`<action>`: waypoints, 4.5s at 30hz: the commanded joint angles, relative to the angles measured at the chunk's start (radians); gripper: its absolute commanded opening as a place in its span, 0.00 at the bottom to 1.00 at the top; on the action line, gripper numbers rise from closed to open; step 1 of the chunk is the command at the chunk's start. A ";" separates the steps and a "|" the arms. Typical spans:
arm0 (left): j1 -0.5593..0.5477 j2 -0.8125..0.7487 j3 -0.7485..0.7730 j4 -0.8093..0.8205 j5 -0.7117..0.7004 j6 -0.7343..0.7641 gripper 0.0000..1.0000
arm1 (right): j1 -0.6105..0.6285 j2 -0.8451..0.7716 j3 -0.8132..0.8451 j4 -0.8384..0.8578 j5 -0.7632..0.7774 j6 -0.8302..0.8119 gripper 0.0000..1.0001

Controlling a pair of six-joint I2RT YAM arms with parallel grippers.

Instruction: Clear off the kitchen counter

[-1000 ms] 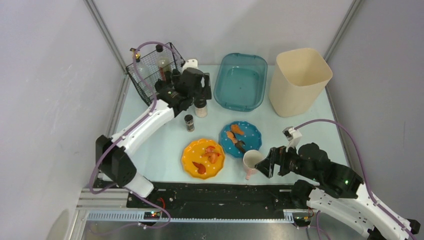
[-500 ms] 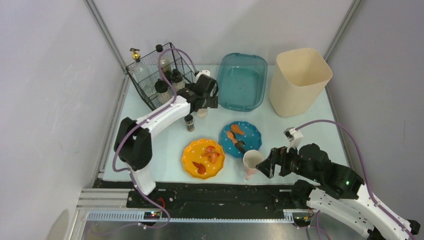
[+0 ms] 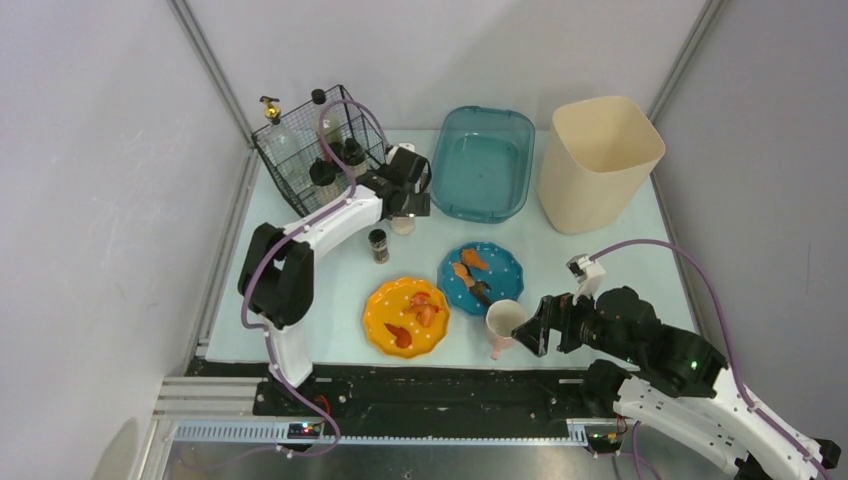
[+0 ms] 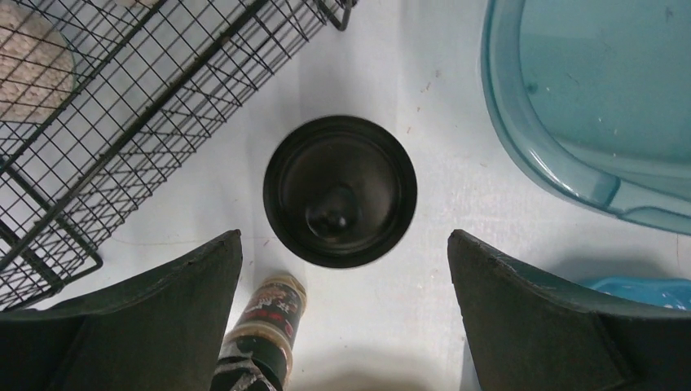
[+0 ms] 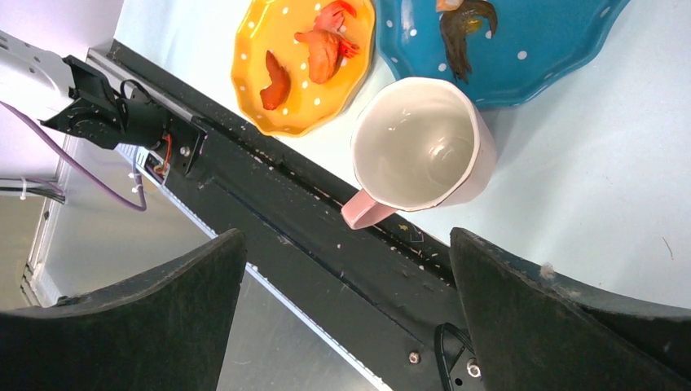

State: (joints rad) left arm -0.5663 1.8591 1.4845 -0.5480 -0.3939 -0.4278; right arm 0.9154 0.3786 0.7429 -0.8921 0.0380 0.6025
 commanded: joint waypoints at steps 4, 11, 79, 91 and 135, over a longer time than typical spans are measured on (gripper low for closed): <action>0.042 0.046 0.082 0.007 0.051 0.005 1.00 | 0.004 0.028 0.023 0.049 0.004 -0.005 1.00; 0.060 0.102 0.121 0.006 0.081 0.017 1.00 | 0.005 0.042 0.014 0.064 0.006 -0.009 1.00; 0.158 -0.070 0.356 -0.076 -0.134 -0.104 0.00 | 0.006 0.056 -0.045 0.162 -0.026 0.019 1.00; 0.169 0.078 0.407 -0.064 -0.210 -0.154 0.00 | 0.006 0.060 -0.074 0.177 -0.061 0.019 1.00; 0.183 0.204 0.368 -0.050 -0.209 -0.160 0.85 | 0.006 0.087 -0.101 0.184 -0.046 0.006 1.00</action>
State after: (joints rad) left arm -0.3893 2.1353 1.8751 -0.6292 -0.5785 -0.5934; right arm 0.9154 0.4736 0.6415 -0.7269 -0.0158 0.6025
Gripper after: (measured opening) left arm 0.817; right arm 0.996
